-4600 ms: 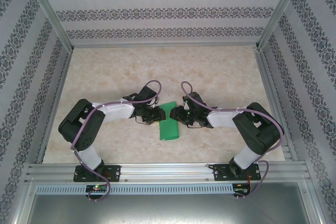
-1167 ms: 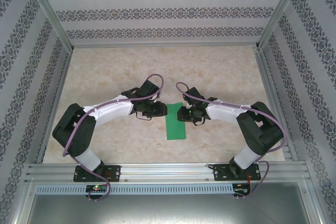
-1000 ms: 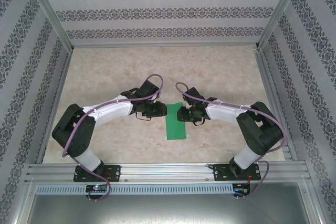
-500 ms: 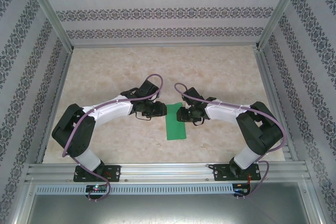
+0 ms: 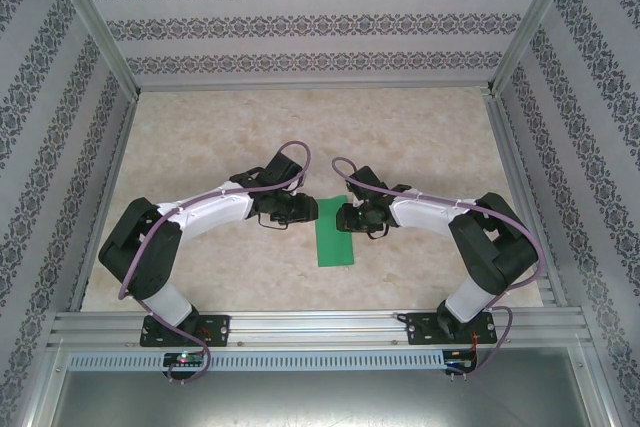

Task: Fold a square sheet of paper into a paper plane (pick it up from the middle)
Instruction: Fold the square sheet of paper in half at the center of the table, then hold the square sheet of paper at the center of the table.

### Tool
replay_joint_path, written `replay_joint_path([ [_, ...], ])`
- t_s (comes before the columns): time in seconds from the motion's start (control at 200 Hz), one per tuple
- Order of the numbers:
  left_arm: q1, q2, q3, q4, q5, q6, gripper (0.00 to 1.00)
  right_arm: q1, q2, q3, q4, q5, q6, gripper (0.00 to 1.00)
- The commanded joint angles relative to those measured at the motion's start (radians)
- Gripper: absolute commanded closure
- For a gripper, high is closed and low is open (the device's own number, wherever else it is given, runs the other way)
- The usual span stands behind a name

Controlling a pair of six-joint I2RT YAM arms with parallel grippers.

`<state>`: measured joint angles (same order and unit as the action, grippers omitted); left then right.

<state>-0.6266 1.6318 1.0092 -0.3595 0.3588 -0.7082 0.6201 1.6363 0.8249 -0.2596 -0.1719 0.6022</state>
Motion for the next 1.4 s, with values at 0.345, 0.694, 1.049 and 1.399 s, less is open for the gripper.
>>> replay_joint_path([
  [0.345,0.007,0.016,-0.006,0.017,0.016,-0.007,0.56,0.035,0.056,0.03,0.035,-0.012,-0.002,0.59],
  [0.694,0.005,0.035,-0.013,0.061,0.048,-0.032,0.58,0.038,0.056,0.023,0.051,-0.017,-0.001,0.59],
  [1.049,-0.011,0.097,0.008,0.126,0.077,-0.061,0.76,0.037,0.056,0.014,0.05,-0.016,-0.006,0.59],
  [1.399,-0.031,0.173,0.023,0.188,0.106,-0.079,0.89,0.037,0.051,0.009,0.057,-0.019,-0.006,0.59],
])
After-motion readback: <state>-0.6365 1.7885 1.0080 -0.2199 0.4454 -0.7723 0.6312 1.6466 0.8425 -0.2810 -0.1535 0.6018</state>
